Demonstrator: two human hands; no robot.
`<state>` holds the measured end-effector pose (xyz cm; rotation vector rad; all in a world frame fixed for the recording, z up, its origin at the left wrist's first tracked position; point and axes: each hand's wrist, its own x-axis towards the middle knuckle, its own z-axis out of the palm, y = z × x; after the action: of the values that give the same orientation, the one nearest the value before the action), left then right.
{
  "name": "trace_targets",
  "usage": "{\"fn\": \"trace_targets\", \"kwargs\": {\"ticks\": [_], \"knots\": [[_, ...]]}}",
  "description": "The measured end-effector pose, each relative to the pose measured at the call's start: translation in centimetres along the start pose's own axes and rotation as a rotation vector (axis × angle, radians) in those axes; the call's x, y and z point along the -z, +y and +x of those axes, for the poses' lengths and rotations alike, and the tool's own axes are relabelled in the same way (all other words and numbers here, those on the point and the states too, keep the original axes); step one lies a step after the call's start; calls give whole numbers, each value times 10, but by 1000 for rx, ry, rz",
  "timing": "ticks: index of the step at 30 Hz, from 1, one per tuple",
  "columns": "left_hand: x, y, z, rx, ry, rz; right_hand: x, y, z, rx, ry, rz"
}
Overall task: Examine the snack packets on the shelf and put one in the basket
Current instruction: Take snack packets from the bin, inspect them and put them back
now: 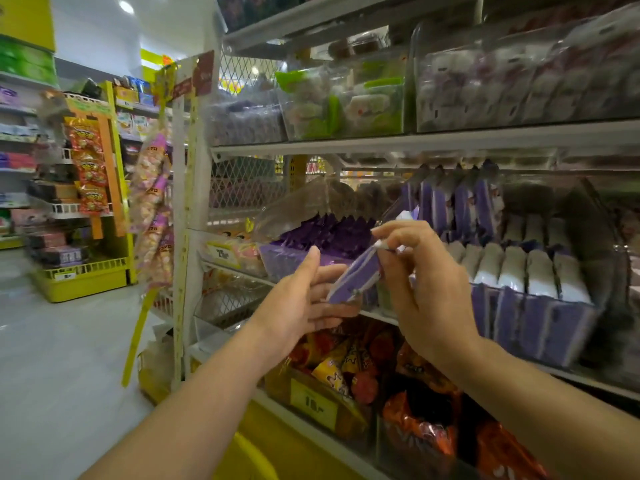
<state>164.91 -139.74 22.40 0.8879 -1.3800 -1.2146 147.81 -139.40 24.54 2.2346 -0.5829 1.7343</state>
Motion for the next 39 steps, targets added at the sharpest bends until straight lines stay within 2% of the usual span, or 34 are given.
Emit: {"fn": "trace_targets", "kwargs": {"ticks": [4,7,9,11,13,18,20,22,26,29,33,39], "knots": [[11,-11,-28,37,-51,-94,-24,-15,-31,85,-27,93],[24,-27,-46,-3,39,-184,-45,-24,-52,72,-126,206],[39,-41,-58,-31,134,-209,-57,-27,-68,-20,-215,284],[53,-58,-70,-31,263,-149,-69,-30,-86,-176,-280,410],[66,-76,-81,-7,357,-79,-82,-33,-100,-414,-303,576],[79,-121,-100,13,313,138,-118,-26,-121,-1069,-292,898],[80,-133,-99,32,307,149,-128,-22,-126,-1222,-278,1029],[81,-143,-96,60,305,178,-134,-17,-132,-1298,-265,1104],[84,-154,-89,111,335,222,-143,-4,-145,-1334,-333,1142],[85,-155,-84,129,422,105,-147,3,-154,-1318,-352,1126],[85,-159,-80,177,543,-50,-147,6,-165,-1285,-465,1052],[87,-162,-81,213,523,-211,-141,5,-169,-1262,-502,1048]]}}
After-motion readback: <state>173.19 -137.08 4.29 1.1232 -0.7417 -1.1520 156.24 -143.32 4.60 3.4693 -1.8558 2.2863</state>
